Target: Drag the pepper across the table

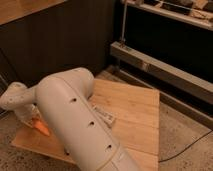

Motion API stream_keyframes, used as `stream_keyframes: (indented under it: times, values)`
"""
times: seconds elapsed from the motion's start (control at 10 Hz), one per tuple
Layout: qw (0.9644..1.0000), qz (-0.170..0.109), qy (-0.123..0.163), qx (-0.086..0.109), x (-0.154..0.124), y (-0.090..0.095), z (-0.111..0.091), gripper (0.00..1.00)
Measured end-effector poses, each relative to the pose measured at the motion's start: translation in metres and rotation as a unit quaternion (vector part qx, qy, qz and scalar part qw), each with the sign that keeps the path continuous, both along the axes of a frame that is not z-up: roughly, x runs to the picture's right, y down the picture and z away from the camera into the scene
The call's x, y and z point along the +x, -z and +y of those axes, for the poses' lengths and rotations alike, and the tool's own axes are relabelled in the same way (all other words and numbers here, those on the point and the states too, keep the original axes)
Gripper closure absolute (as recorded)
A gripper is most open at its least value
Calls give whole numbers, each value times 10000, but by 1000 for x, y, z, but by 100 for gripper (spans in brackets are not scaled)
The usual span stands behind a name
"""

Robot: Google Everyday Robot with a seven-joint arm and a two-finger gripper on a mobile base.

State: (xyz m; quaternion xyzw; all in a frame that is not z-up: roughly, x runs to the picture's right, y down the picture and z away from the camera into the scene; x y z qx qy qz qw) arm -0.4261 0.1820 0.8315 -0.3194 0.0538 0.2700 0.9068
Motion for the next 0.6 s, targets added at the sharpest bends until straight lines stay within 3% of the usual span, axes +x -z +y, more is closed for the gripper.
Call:
stream_keyframes:
  times: [0.6]
  values:
    - [9995,-282,155,-80,-39,7,12,62]
